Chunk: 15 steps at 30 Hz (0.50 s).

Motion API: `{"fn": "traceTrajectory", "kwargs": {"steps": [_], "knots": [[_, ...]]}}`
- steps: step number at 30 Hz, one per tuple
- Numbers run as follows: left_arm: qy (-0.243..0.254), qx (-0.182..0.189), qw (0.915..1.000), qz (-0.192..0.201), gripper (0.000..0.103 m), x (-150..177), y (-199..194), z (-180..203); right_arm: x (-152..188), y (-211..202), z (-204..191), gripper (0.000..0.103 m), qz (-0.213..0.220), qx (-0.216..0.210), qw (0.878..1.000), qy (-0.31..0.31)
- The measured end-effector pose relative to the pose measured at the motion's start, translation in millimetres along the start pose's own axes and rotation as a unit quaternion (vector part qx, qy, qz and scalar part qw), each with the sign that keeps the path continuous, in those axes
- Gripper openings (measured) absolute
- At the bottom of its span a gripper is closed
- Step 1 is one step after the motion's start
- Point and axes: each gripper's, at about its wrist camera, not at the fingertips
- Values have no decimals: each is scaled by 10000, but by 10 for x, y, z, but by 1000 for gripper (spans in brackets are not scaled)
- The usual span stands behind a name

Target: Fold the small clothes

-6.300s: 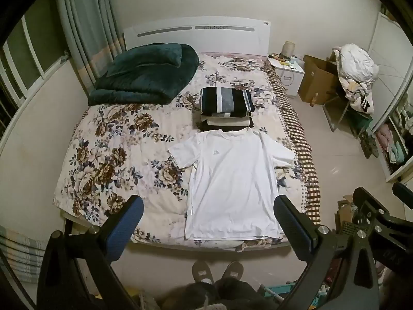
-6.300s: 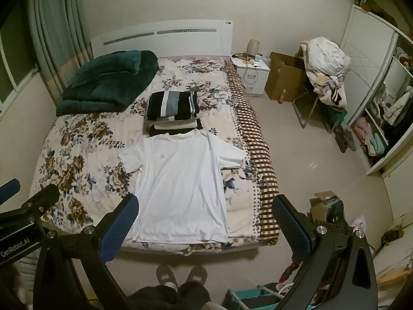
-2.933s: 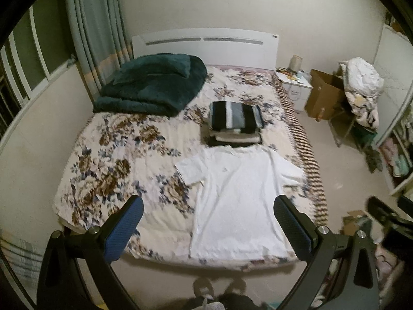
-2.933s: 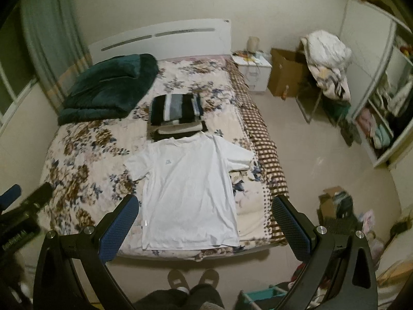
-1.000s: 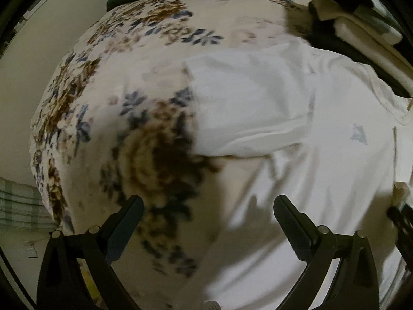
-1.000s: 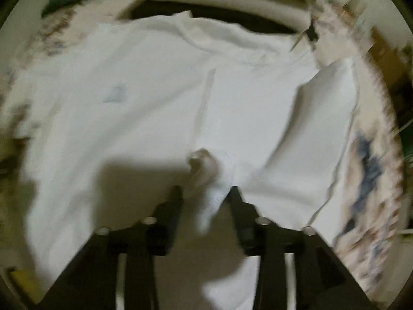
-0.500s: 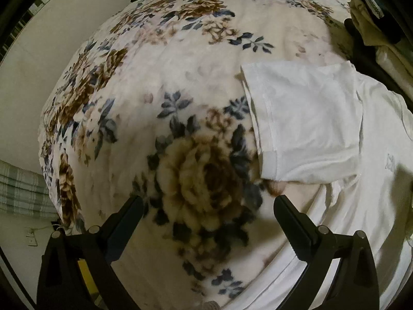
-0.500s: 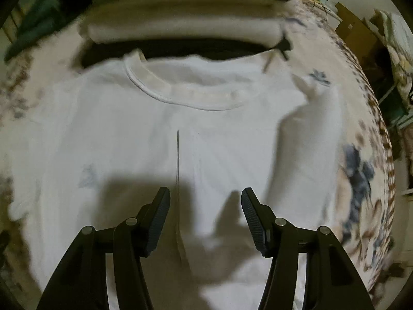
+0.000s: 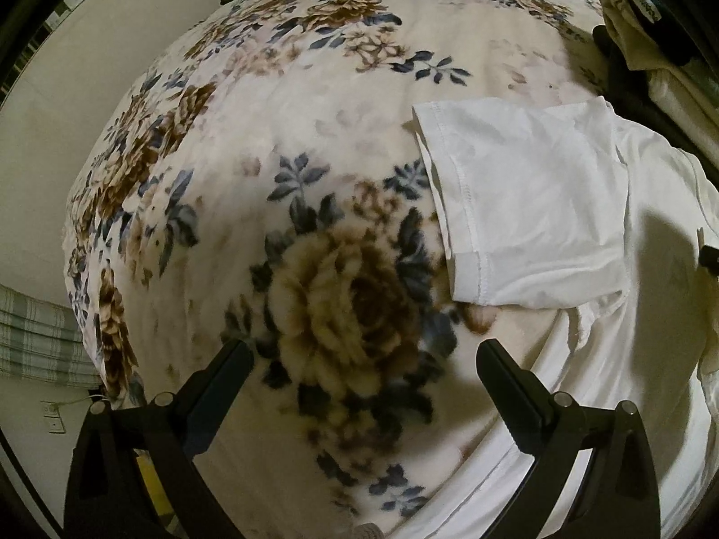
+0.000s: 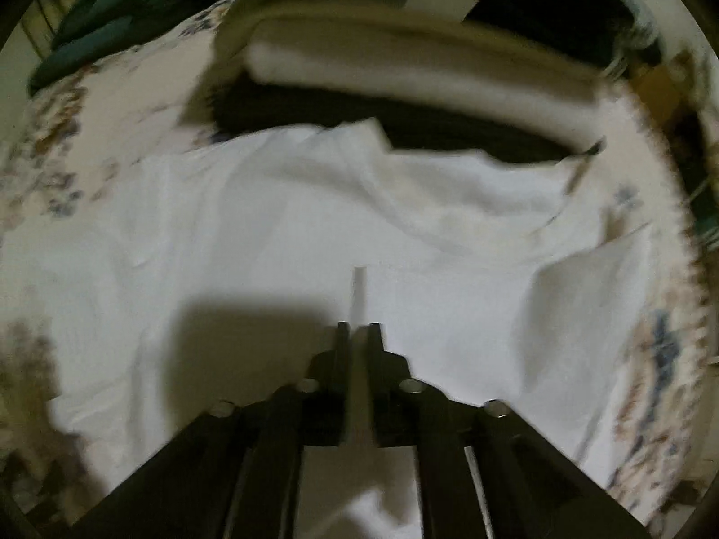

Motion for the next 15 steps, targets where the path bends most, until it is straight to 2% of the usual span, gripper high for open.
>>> {"fn": "traceTrajectory", "kwargs": {"steps": [2,4,8,10,11,12,13,15], "knots": [[-13,13,10000,24,103,-8,-14,-32,163,-118,118,56,-7,-523,9986,109],[-51,45,10000,25,103,-29,-26,-70,417,-235,190,56,-71,-874,9961,128],[-168,360,9992,-104,103,-94,-13,-114,1029,-299,417,56,-423,-932,9944,274],[-325,918,9943,-424,103,-149,61,-134,1299,-280,536,56,-582,-811,9940,449],[-456,1252,9892,-609,103,-170,111,-151,1473,-253,595,56,-671,-746,9932,597],[-649,1663,9804,-829,103,-191,179,-171,1573,-212,683,56,-748,-712,9918,754],[-897,2088,9678,-1084,103,-201,267,-194,1678,-162,731,56,-811,-684,9901,914],[-1441,2877,9345,-1521,103,-194,459,-248,1833,-69,941,56,-986,-701,9829,1389]]}}
Point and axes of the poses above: each gripper's, at about its wrist camera, not at the fingertips, and y roughly the way its jaws point, z to its right, x to its underside, and after that the axes turned 8 degrees about -z, right-handed
